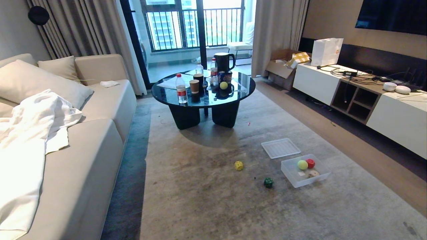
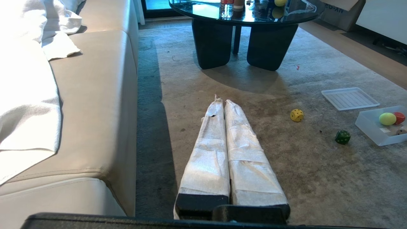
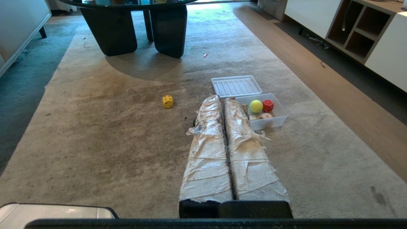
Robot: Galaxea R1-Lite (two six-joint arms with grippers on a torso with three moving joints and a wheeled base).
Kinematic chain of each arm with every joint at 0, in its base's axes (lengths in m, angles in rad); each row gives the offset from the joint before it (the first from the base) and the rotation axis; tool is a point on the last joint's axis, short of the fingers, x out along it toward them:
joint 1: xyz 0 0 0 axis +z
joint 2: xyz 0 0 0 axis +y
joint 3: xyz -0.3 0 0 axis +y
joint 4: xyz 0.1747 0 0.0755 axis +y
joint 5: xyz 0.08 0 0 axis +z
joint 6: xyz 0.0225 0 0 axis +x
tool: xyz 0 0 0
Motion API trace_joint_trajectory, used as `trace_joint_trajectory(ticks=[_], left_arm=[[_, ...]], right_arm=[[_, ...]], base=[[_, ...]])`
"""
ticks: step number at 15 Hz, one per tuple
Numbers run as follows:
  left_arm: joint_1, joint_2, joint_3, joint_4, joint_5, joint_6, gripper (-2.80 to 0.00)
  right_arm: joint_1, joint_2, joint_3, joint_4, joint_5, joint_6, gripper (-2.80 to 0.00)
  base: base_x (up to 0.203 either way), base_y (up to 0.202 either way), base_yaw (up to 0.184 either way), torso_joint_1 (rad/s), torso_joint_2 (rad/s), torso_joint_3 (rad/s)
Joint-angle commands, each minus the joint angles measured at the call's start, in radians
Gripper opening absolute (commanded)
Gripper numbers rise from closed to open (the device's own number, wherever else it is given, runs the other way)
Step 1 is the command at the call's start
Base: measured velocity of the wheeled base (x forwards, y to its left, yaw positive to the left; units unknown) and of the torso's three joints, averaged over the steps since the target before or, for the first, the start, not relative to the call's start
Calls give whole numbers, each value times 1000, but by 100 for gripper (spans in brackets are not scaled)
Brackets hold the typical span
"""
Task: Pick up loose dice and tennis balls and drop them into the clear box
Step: Find toys out of the box
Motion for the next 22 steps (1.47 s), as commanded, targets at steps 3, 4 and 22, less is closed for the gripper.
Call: trace_joint_trajectory(ticks=[3,4,22], left_arm=[[0,0,0,0,0,0,-280],[0,0,0,0,0,0,-280],[0,1,0,0,0,0,-280]], right_arm=[[1,1,3,0,0,-2,-280],[1,1,2,0,0,-2,-280],[1,1,3,0,0,-2,-280]], base=[[0,0,0,0,0,0],[0,0,0,0,0,0],[151,0,1,2,2,1]])
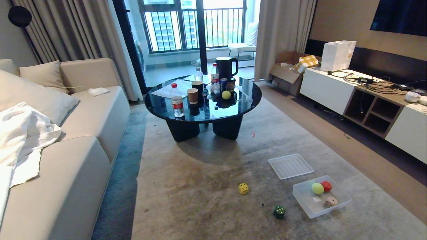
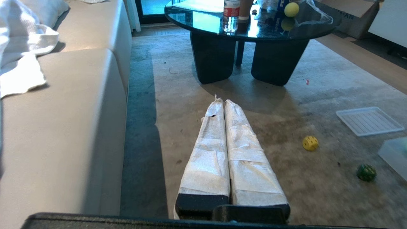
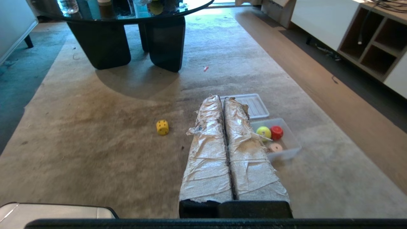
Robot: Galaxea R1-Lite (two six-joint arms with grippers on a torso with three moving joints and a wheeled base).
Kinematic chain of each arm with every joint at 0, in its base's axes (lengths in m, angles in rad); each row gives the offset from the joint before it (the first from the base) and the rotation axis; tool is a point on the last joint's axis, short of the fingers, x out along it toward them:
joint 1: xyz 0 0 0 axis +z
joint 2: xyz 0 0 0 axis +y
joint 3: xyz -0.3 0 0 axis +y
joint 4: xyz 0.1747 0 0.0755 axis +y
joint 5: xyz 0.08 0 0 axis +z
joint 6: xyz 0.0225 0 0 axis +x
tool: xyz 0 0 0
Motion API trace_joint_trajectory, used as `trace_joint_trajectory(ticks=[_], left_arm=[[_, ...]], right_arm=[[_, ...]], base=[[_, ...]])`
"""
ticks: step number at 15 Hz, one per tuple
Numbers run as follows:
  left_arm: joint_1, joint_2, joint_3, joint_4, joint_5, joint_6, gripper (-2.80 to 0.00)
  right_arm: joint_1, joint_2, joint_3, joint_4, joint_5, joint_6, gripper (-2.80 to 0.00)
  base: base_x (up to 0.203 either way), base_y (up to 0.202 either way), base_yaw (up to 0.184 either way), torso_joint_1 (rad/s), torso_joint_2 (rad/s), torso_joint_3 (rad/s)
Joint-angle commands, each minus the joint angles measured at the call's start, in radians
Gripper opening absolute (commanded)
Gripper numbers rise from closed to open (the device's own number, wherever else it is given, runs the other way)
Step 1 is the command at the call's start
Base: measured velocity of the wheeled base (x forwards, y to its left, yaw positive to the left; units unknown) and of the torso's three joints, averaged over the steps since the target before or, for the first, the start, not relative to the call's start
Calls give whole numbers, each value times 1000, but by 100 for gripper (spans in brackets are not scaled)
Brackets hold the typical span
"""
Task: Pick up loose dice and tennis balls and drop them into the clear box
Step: Find toys out of the box
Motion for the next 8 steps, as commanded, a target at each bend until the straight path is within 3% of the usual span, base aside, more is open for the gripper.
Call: trace_joint_trajectory(ticks=[1,6,8], left_arm=[[0,1,0,0,0,0,-280],[0,0,0,0,0,-2,-280],[0,0,0,0,0,-2,-280]], right_arm=[[0,1,2,0,1,-1,-280],[0,1,3,0,1,-2,-280],[0,1,2,0,1,-1,-280]], base=[[185,0,-2,5,2,7],[176,0,0,1,2,3],[0,0,0,0,0,0]])
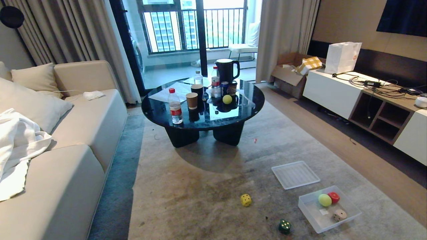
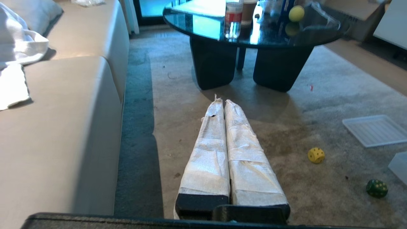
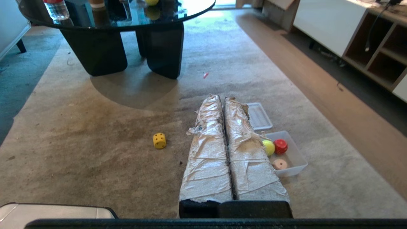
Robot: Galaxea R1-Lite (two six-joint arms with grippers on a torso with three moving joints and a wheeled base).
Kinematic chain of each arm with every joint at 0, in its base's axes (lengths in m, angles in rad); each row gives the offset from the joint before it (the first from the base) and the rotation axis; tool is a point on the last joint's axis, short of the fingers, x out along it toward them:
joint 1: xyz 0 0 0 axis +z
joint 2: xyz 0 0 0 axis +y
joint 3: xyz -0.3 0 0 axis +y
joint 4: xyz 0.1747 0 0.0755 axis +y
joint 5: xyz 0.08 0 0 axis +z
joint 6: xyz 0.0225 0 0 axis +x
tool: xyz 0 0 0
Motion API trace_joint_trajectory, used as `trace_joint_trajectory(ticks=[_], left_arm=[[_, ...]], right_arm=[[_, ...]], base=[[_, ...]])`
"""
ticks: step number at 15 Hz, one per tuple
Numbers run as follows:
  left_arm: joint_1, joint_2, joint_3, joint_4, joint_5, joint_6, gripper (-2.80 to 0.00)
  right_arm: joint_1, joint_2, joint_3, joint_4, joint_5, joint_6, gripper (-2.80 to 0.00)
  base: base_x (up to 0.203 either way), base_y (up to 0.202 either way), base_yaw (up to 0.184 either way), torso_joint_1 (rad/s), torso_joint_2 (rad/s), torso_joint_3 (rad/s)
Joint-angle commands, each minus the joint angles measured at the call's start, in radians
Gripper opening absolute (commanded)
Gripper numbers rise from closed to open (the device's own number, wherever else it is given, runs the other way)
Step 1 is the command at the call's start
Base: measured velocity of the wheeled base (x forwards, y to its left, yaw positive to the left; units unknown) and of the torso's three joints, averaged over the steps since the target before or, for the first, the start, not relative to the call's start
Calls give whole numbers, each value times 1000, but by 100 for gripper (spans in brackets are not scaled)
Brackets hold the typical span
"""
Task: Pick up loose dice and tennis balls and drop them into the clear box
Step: Find toys out of the box
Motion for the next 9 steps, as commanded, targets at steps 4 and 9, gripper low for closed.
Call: trace_joint_trajectory(ticks=[4,9], left_arm=[[0,0,0,0,0,-1,-280],[0,0,0,0,0,-1,-280]], right_arm=[[1,1,2,0,0,0,-280],[1,1,3,0,0,-2,-280]], base=[[0,0,0,0,0,0],[0,0,0,1,2,-137]])
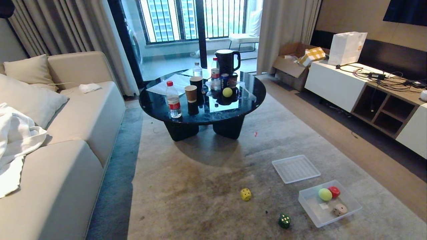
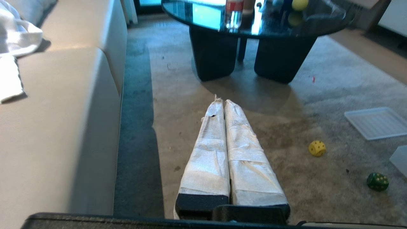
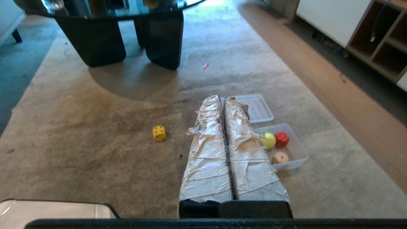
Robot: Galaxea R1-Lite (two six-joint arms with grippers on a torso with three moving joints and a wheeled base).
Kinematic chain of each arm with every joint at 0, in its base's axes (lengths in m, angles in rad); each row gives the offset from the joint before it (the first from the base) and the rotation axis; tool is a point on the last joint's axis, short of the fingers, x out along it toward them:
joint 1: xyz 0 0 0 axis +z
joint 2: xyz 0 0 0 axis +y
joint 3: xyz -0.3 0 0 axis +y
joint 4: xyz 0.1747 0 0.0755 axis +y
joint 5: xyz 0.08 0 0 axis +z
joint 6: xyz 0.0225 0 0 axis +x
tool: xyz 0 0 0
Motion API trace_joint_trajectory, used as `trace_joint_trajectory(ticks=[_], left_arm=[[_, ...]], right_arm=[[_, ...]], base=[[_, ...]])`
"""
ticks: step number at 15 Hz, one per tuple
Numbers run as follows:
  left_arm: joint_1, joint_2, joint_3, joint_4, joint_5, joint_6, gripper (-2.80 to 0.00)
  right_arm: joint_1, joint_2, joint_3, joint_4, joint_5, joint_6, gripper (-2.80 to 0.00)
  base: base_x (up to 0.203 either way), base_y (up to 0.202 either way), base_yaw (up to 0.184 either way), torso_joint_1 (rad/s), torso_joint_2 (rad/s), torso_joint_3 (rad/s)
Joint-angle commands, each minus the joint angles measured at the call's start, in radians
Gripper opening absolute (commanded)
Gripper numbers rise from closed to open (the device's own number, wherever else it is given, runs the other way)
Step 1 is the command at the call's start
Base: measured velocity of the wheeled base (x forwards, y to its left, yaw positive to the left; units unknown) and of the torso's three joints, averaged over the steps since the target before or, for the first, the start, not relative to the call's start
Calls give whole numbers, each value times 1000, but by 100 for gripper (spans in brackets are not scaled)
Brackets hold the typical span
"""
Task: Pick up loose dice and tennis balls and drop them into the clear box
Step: Find toys out of the box
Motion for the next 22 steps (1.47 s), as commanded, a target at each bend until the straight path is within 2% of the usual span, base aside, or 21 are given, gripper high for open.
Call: trace_joint_trajectory(ticks=[1,22], left_arm=[[1,1,0,0,0,-1,-280],[1,1,0,0,0,-1,-280]], right_arm=[[1,1,2,0,0,0,-280],[1,1,2,0,0,-1,-280]], base=[[0,0,0,2,2,-201],[0,0,0,3,2,-199]])
